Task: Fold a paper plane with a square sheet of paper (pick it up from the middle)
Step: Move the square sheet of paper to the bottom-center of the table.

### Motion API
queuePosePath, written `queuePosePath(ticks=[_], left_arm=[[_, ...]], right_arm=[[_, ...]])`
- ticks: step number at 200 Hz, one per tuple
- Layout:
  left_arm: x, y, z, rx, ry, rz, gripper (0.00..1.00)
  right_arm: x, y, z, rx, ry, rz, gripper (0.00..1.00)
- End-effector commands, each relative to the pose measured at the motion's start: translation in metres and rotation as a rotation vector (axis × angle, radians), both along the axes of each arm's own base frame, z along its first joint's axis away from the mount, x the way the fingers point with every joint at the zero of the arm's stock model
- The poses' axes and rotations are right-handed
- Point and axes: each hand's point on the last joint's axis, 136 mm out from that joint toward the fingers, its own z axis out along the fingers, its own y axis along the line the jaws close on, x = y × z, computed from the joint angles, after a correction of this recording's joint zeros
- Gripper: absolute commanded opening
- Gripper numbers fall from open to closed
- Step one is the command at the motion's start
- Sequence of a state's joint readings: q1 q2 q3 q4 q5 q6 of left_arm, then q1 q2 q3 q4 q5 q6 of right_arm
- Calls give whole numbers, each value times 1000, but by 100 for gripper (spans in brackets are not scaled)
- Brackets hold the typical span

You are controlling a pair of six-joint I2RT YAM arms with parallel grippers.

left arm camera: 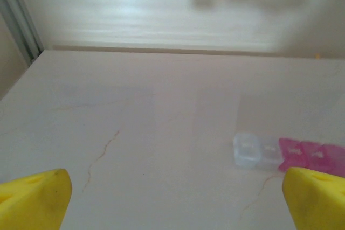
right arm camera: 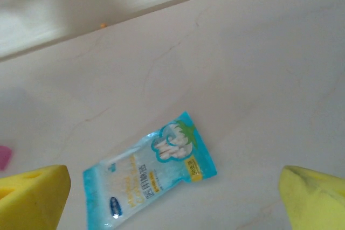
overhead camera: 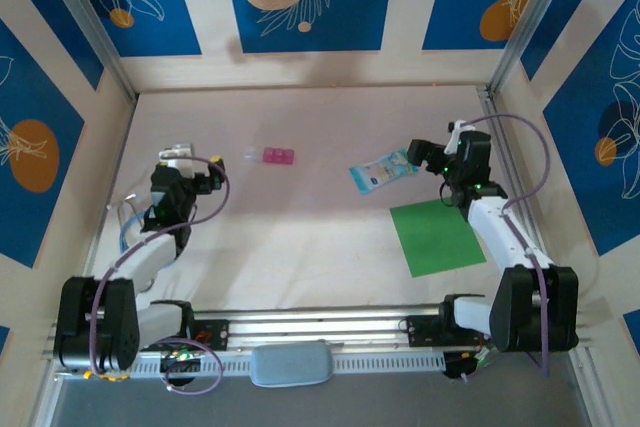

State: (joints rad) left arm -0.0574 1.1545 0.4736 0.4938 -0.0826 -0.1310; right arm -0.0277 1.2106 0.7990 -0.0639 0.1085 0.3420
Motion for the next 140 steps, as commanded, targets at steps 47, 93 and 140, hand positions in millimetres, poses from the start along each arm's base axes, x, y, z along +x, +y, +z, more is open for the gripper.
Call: queuePosePath(ticks=[47, 93, 140], left_arm=[[-53, -56, -22, -509, 357, -144, 100], [-78, -86, -18, -659, 384, -294, 100], [-91, -98, -21, -705, 416, -358, 100]], right_arm=[[-106, 12, -76, 453, 499, -145, 92], [-124, 19, -103, 526, 606, -180, 88], [-132, 18, -127, 516, 671, -207, 85]])
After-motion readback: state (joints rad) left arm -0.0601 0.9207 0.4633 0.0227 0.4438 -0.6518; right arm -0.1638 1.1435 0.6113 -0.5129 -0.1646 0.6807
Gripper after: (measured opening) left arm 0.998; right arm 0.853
